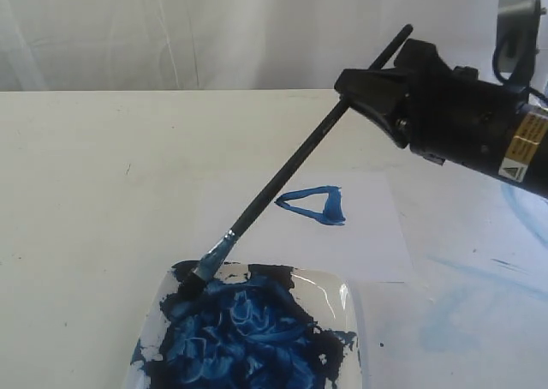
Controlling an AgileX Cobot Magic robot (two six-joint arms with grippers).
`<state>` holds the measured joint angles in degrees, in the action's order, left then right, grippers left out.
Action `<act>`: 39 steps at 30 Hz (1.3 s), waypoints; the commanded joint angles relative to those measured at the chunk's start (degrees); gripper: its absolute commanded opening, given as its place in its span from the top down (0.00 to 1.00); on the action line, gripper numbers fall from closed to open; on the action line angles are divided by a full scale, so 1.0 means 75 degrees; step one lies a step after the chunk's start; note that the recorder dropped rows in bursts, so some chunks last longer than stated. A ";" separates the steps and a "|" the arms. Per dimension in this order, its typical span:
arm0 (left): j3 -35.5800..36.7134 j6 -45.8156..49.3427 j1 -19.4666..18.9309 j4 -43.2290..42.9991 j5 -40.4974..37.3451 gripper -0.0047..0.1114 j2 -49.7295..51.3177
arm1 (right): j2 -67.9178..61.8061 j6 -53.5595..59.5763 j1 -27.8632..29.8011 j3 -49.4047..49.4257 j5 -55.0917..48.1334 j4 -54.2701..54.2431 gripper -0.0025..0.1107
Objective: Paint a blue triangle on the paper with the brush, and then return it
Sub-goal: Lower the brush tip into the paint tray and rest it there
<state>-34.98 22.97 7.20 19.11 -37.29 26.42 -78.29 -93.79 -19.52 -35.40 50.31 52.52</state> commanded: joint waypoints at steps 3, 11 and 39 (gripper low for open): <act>0.0044 -0.0068 -0.0031 0.0264 -0.0021 0.96 -0.0046 | -0.0719 0.0004 -0.0288 -0.0019 -0.0439 0.0021 0.98; 0.0044 -0.0068 -0.0031 0.0324 -0.0108 0.96 -0.0046 | -0.1353 -0.1134 -0.0319 0.0017 -0.0977 0.0747 0.98; 0.0044 -0.0068 -0.0031 0.0536 -0.0170 0.96 -0.0046 | -0.3371 -0.1303 -0.0366 0.0017 0.0002 0.0849 0.98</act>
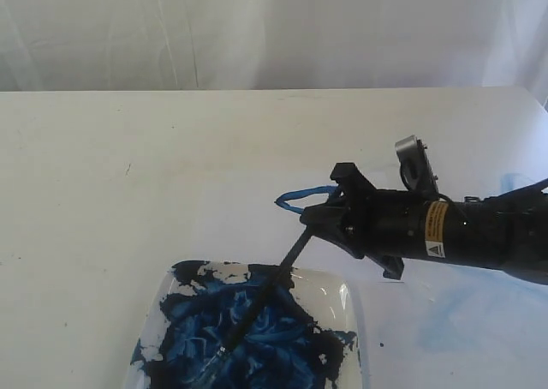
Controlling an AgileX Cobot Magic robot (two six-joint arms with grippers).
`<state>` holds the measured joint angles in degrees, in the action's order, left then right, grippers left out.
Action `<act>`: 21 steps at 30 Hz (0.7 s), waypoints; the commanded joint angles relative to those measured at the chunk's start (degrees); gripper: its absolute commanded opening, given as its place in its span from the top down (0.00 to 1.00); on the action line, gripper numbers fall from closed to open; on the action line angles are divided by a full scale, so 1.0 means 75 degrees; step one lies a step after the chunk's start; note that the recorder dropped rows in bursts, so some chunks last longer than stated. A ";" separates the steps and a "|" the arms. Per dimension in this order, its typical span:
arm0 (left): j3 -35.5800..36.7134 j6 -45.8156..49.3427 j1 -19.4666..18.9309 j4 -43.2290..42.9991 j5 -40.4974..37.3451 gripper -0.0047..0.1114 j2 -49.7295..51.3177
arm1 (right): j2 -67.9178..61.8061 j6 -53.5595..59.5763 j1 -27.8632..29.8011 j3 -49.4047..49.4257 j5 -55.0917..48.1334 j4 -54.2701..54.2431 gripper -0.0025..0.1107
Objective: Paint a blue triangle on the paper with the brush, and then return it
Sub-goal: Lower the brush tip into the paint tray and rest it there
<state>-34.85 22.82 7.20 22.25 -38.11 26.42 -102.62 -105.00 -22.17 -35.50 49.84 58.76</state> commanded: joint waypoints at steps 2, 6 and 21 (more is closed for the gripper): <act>0.0027 -0.0048 -0.0031 0.0117 -0.0061 0.96 -0.0046 | -0.0202 0.0205 -0.0013 0.0017 0.0041 -0.0013 0.98; 0.0027 -0.0048 -0.0031 0.0117 -0.0061 0.96 -0.0046 | -0.0262 0.0243 -0.0013 -0.0031 -0.0256 -0.0080 0.98; 0.0027 -0.0048 -0.0031 0.0117 -0.0061 0.96 -0.0046 | -0.0275 0.0243 -0.0013 -0.0102 -0.0530 -0.0504 0.98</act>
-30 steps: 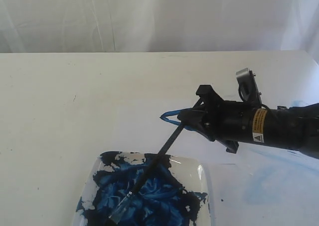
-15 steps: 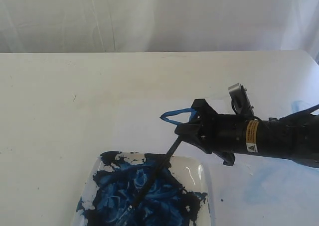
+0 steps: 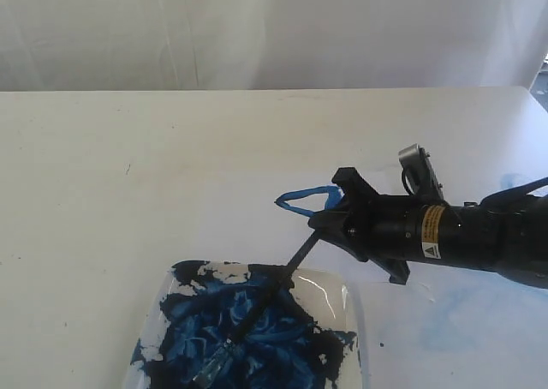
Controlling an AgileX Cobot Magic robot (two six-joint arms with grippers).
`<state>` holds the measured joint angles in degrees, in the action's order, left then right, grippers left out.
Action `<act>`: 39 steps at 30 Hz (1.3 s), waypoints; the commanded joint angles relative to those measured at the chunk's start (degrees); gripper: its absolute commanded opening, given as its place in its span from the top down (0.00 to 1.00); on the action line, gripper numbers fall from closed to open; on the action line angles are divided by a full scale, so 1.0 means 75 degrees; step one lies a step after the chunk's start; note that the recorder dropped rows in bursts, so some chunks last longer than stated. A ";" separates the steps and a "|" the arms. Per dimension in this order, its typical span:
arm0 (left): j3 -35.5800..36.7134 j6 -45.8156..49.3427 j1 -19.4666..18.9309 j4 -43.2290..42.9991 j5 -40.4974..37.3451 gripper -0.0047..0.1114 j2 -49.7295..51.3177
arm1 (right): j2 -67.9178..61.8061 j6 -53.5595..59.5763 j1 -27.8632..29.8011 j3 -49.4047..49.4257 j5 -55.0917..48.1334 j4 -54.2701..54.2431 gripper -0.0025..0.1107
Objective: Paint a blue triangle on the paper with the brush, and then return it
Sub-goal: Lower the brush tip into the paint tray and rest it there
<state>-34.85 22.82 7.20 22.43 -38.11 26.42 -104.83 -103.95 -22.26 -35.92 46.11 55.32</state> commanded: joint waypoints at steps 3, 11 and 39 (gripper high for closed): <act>0.0027 -0.0048 -0.0031 0.0092 -0.0061 0.96 -0.0046 | 0.0019 0.0019 -0.0001 -0.0046 -0.0396 0.0039 0.98; 0.0027 -0.0048 -0.0031 0.0143 -0.0061 0.96 -0.0046 | 0.0019 -0.0042 -0.0001 -0.0046 -0.0467 0.0128 0.98; 0.0027 -0.0048 -0.0031 0.0141 -0.0077 0.96 -0.0046 | 0.0019 -0.0164 -0.0001 -0.0279 -0.0773 0.0260 0.98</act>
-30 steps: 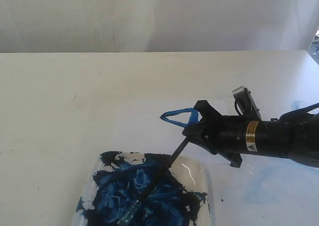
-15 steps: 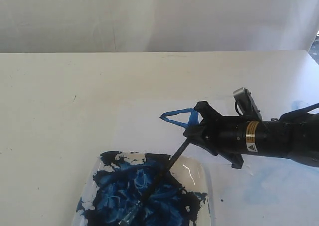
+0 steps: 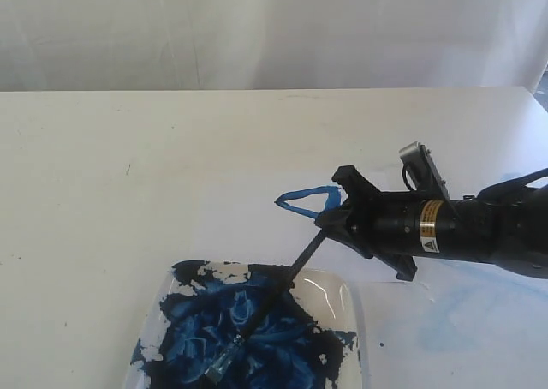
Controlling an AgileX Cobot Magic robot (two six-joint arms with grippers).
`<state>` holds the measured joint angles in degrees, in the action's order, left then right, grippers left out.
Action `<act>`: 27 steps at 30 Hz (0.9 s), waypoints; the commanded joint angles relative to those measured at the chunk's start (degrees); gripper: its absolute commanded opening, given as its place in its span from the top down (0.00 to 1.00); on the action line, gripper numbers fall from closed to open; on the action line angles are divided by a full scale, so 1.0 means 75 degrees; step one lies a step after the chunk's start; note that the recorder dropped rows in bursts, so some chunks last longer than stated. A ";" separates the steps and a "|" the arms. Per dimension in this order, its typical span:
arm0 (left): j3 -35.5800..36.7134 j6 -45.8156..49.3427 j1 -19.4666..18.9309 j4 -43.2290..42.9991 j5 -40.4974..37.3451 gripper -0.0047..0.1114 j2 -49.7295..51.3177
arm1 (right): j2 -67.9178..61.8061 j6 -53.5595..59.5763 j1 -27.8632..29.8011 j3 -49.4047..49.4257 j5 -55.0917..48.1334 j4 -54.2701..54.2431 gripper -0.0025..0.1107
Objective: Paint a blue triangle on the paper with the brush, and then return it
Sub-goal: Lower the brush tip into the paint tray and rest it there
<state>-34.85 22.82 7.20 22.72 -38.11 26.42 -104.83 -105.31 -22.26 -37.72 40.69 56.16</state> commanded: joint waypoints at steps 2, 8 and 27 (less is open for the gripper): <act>0.0027 -0.0048 -0.0031 0.0102 -0.0077 0.96 -0.0046 | 0.0019 -0.0058 -0.0001 -0.0040 -0.0050 0.0300 0.98; 0.0027 -0.0048 -0.0031 0.0102 -0.0077 0.96 -0.0046 | 0.0019 -0.0062 -0.0001 -0.0040 -0.0050 0.0336 0.98; 0.0027 -0.0048 -0.0031 0.0102 -0.0077 0.96 -0.0046 | -0.0364 -0.0046 -0.0001 -0.0040 0.0035 0.0366 0.84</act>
<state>-34.85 22.82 7.20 22.77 -38.23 26.42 -107.25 -106.44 -22.26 -37.77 41.00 57.79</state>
